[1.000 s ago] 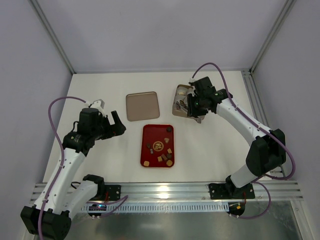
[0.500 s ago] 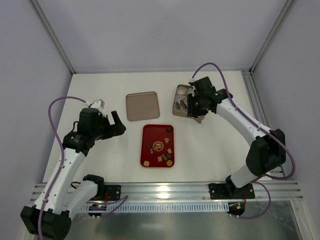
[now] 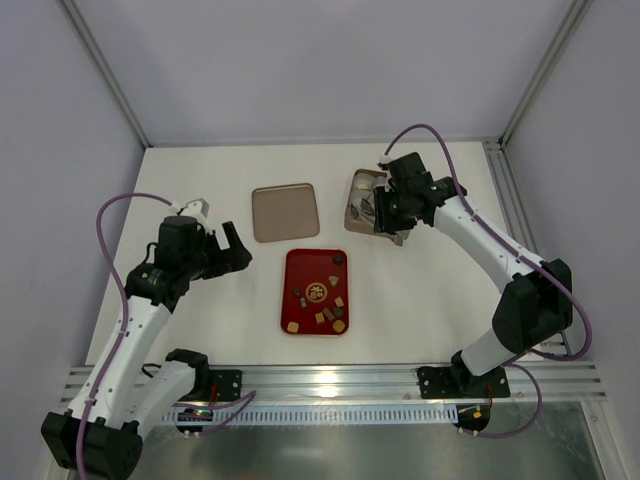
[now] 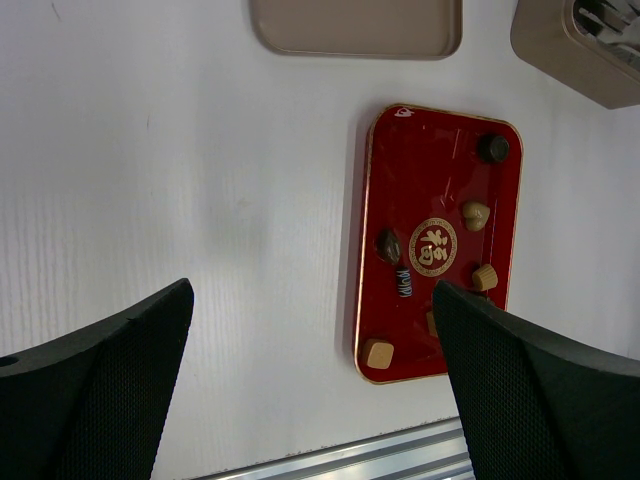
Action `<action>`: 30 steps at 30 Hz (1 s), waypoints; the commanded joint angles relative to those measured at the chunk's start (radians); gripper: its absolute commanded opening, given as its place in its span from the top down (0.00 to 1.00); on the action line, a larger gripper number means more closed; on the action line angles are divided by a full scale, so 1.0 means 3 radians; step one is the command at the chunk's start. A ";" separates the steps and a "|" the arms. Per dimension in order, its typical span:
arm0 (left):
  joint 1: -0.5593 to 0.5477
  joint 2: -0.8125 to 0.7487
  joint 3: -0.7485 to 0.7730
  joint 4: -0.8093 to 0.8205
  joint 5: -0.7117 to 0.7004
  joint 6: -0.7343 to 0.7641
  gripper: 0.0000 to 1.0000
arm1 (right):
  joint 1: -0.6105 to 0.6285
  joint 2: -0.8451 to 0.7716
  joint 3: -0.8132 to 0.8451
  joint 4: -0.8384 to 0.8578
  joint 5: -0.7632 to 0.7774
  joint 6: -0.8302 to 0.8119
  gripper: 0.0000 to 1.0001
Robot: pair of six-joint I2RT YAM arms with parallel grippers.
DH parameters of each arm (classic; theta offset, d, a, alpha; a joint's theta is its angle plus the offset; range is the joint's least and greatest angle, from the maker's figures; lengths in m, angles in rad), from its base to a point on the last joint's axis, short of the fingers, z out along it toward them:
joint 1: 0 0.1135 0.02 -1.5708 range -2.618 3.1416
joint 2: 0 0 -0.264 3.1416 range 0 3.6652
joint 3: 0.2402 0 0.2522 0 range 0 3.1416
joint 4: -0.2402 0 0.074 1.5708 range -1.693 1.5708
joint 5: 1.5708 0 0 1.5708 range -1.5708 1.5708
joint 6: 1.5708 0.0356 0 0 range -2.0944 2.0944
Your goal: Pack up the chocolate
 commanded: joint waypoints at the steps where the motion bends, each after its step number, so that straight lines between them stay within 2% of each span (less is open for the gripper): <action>1: -0.0008 -0.0048 0.0004 0.0047 0.0005 -0.0014 0.00 | -0.0021 -0.0194 0.0164 0.0033 0.0002 0.0013 0.60; 9: -0.0008 -0.0063 0.0004 0.0052 0.0030 -0.0009 0.00 | -0.0215 -0.0251 0.0292 -0.0018 -0.0028 0.0033 0.60; 13: -0.0008 -0.0094 -0.0001 0.0052 0.0041 -0.0009 0.00 | -0.0516 -0.0312 0.0307 -0.0039 -0.0028 0.0069 0.60; 24: -0.0013 -0.0130 0.0004 0.0067 0.0143 0.0001 0.01 | -0.1758 -0.0302 -0.0040 0.0293 0.0054 0.0365 0.59; 30: -0.0008 -0.0155 0.0004 0.0078 0.0199 0.0001 0.00 | -0.2005 -0.0041 -0.0061 0.0493 0.0125 0.0442 0.59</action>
